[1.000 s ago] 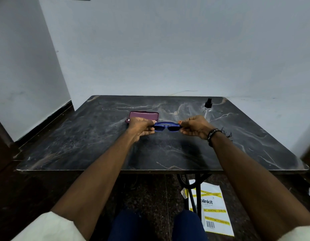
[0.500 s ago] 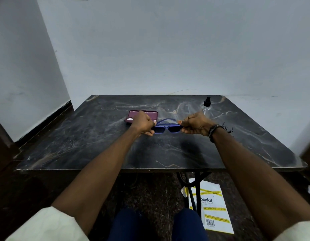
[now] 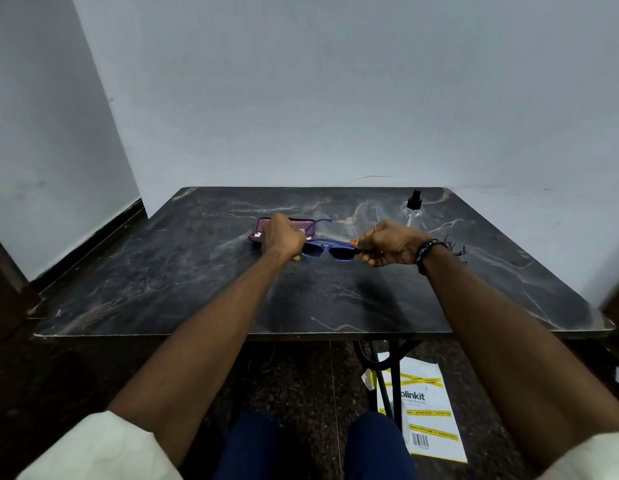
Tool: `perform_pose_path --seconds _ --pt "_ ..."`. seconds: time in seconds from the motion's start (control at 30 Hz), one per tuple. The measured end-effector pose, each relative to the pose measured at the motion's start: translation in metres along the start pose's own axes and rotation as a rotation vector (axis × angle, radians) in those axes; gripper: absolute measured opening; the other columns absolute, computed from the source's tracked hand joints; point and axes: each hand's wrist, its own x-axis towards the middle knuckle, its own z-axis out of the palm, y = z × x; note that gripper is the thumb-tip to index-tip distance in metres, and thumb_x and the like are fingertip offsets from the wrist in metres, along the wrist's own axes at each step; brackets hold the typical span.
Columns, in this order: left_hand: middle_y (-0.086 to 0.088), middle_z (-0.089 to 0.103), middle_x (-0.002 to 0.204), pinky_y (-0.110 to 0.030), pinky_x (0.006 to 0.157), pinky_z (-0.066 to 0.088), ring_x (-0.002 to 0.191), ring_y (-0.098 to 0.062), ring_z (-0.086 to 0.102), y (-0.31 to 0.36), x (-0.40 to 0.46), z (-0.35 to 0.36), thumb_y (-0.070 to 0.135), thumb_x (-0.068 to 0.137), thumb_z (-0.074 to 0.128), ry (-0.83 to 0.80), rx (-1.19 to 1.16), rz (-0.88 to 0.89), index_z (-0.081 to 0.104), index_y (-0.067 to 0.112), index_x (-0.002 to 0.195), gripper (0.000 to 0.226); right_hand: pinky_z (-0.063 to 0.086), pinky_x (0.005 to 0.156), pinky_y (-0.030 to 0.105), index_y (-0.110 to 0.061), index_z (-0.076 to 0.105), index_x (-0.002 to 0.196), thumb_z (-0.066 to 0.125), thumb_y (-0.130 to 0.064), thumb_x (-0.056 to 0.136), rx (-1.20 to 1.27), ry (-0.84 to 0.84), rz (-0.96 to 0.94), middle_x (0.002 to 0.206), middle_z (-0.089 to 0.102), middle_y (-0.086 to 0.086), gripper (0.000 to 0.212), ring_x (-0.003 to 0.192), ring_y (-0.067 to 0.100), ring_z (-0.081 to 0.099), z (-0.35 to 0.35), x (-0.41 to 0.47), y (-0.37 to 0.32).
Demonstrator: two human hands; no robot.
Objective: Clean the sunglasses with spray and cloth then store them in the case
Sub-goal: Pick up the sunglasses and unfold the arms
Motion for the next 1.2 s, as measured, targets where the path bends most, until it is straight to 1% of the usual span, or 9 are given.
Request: perform_pose_path --seconds 0.03,0.17,0.3,0.4,0.57,0.7,0.87,1.0,1.2 --pt "-0.014 0.071 0.067 -0.036 0.052 0.061 0.047 -0.022 0.068 0.001 0.000 0.000 0.012 0.086 0.066 0.008 -0.008 -0.020 0.070 -0.002 0.081 0.015 0.051 0.051 0.022 0.012 0.065 0.101 0.066 -0.012 0.091 0.004 0.003 -0.003 0.065 0.060 0.011 0.026 0.055 0.016 0.054 0.001 0.001 -0.001" --pt "-0.017 0.073 0.079 -0.027 0.038 0.054 0.052 -0.025 0.070 0.003 -0.002 -0.001 0.007 0.080 0.067 0.036 -0.039 -0.095 0.070 -0.001 0.089 0.013 0.050 0.051 0.022 0.007 0.065 0.096 0.061 -0.011 0.093 0.017 0.020 -0.013 0.065 0.057 0.011 0.018 0.055 0.015 0.052 0.006 0.003 -0.003" --pt "-0.020 0.072 0.090 -0.029 0.032 0.051 0.064 -0.031 0.071 0.004 -0.001 0.000 0.004 0.079 0.067 0.052 -0.096 -0.143 0.069 -0.003 0.097 0.020 0.049 0.050 0.022 0.006 0.065 0.095 0.061 -0.011 0.094 0.033 0.057 -0.021 0.064 0.056 0.010 0.018 0.055 0.015 0.051 0.011 0.006 -0.004" --pt "-0.020 0.072 0.090 -0.034 0.035 0.054 0.064 -0.032 0.071 0.002 0.000 0.002 0.003 0.078 0.068 0.065 -0.129 -0.157 0.070 -0.003 0.098 0.021 0.047 0.050 0.023 0.003 0.065 0.088 0.061 -0.011 0.094 0.055 0.080 -0.020 0.063 0.054 0.009 0.016 0.054 0.014 0.049 0.014 0.009 -0.002" --pt "-0.022 0.072 0.091 -0.034 0.045 0.058 0.062 -0.028 0.072 0.001 -0.001 0.005 0.002 0.083 0.067 0.062 -0.163 -0.160 0.067 -0.006 0.102 0.020 0.040 0.047 0.021 0.001 0.062 0.087 0.056 -0.010 0.096 0.160 0.149 -0.017 0.062 0.048 0.008 0.016 0.053 0.013 0.043 0.021 0.011 0.001" --pt "-0.022 0.072 0.091 -0.036 0.047 0.059 0.064 -0.029 0.072 -0.001 0.000 0.008 0.000 0.082 0.067 0.061 -0.217 -0.178 0.067 -0.007 0.102 0.021 0.036 0.045 0.021 -0.001 0.060 0.083 0.057 -0.010 0.095 0.242 0.209 -0.025 0.062 0.045 0.007 0.016 0.051 0.012 0.040 0.026 0.014 0.005" --pt "-0.023 0.071 0.088 -0.037 0.043 0.058 0.058 -0.030 0.071 -0.002 0.001 0.010 0.002 0.082 0.068 0.064 -0.259 -0.198 0.068 -0.006 0.097 0.017 0.034 0.047 0.023 -0.003 0.060 0.081 0.051 -0.004 0.095 0.358 0.247 -0.027 0.060 0.045 0.006 0.016 0.049 0.012 0.039 0.029 0.018 0.007" --pt "-0.024 0.070 0.094 -0.033 0.041 0.056 0.061 -0.031 0.071 -0.004 0.002 0.011 0.002 0.082 0.067 0.057 -0.286 -0.221 0.067 -0.007 0.099 0.019 0.034 0.049 0.024 -0.004 0.058 0.082 0.048 -0.003 0.095 0.418 0.245 -0.031 0.060 0.043 0.006 0.017 0.050 0.012 0.038 0.031 0.019 0.008" --pt "-0.024 0.069 0.097 -0.029 0.040 0.055 0.056 -0.028 0.069 -0.006 0.002 0.014 -0.002 0.085 0.064 0.032 -0.332 -0.244 0.064 -0.009 0.102 0.018 0.033 0.046 0.023 -0.007 0.054 0.077 0.046 -0.002 0.092 0.473 0.274 -0.032 0.059 0.040 0.004 0.017 0.048 0.012 0.036 0.032 0.021 0.009"
